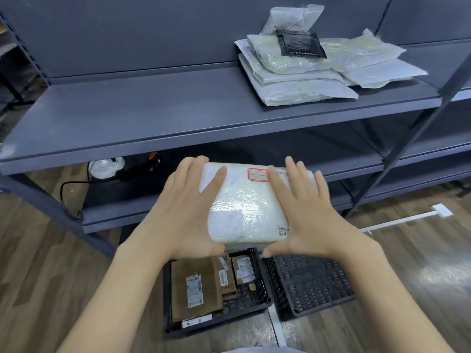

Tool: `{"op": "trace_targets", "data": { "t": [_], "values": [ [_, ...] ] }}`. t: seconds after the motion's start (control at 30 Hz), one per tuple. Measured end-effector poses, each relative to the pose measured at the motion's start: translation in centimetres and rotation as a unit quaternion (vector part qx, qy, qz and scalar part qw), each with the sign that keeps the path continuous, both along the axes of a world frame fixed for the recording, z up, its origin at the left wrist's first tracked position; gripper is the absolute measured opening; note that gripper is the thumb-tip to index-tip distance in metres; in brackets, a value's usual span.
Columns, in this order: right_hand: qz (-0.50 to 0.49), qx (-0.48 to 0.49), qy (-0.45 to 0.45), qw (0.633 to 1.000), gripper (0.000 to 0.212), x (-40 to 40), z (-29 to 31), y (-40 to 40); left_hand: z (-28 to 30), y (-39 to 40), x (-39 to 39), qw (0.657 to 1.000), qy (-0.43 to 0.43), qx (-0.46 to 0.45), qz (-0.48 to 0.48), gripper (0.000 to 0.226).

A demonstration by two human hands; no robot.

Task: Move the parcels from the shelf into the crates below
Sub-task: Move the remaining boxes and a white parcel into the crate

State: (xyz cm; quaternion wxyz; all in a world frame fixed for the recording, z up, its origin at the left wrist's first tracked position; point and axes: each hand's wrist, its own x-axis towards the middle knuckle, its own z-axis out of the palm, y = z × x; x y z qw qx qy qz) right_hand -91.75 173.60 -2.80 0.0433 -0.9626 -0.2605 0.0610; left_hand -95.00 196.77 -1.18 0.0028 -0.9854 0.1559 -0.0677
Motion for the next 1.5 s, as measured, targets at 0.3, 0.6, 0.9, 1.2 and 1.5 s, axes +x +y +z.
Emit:
{"op": "trace_targets", "data": {
  "t": [0.3,0.6,0.9,1.2,1.5],
  "values": [
    [-0.067,0.186,0.098,0.975,0.136,1.9,-0.5,-4.3,-1.5,3.1,-1.0,0.995,-0.063,-0.073,0.009,0.114],
    [0.041,0.301,0.040,0.952,0.068,0.5,0.7,-1.2,-2.3,4.1,-1.6,0.990,-0.092,-0.102,-0.011,0.106],
    [0.038,0.394,0.014,0.918,0.071,-0.7,0.2,0.0,-1.3,3.9,-2.2,0.987,-0.144,-0.061,0.027,0.110],
    [0.051,0.445,-0.005,0.894,0.064,-1.2,-0.1,0.9,-2.9,3.9,-2.5,0.968,-0.231,-0.098,-0.020,0.091],
    [0.053,0.430,0.025,0.901,0.052,-1.4,-3.0,1.9,-6.1,4.8,-3.3,0.982,-0.153,-0.106,-0.010,0.087]
  ]
}}
